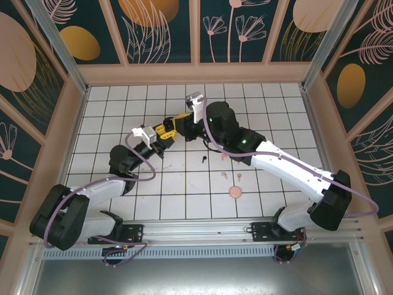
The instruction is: Insert the wireless bluetooth earbuds into the charging case
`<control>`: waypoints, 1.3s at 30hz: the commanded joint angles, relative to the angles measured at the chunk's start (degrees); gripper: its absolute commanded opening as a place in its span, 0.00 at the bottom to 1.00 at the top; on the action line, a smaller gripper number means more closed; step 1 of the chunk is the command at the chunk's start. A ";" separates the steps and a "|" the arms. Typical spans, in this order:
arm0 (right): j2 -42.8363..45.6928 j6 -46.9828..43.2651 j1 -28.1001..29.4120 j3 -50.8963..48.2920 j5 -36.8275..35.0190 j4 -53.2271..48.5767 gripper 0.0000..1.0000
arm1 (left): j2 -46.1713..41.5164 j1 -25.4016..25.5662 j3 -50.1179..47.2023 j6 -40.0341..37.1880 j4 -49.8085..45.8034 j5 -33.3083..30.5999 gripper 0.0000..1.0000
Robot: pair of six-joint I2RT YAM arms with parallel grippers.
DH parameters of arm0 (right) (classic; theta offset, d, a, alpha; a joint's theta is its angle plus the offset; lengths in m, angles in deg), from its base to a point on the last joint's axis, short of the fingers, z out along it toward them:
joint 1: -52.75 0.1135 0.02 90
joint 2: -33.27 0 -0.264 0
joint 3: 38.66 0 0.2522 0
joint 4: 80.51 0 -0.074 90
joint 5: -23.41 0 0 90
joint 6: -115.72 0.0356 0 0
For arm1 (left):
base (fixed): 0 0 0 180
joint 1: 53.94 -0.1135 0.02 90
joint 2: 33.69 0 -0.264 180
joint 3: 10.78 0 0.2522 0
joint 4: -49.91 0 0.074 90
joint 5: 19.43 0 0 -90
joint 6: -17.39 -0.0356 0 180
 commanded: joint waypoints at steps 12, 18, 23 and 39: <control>-0.27 -2.89 1.29 -0.10 1.25 5.80 0.16 | -1.14 0.48 2.30 1.36 1.94 3.39 0.00; -0.79 -2.78 1.54 -0.81 1.57 6.38 0.16 | -1.49 0.57 3.00 1.63 1.42 3.92 0.00; -1.37 -2.77 1.54 -0.98 1.71 6.54 0.15 | -1.75 0.78 3.44 1.72 1.12 4.19 0.00; -1.09 -3.49 1.54 -3.11 1.65 5.66 0.14 | -2.81 1.47 4.14 1.55 0.31 3.99 0.00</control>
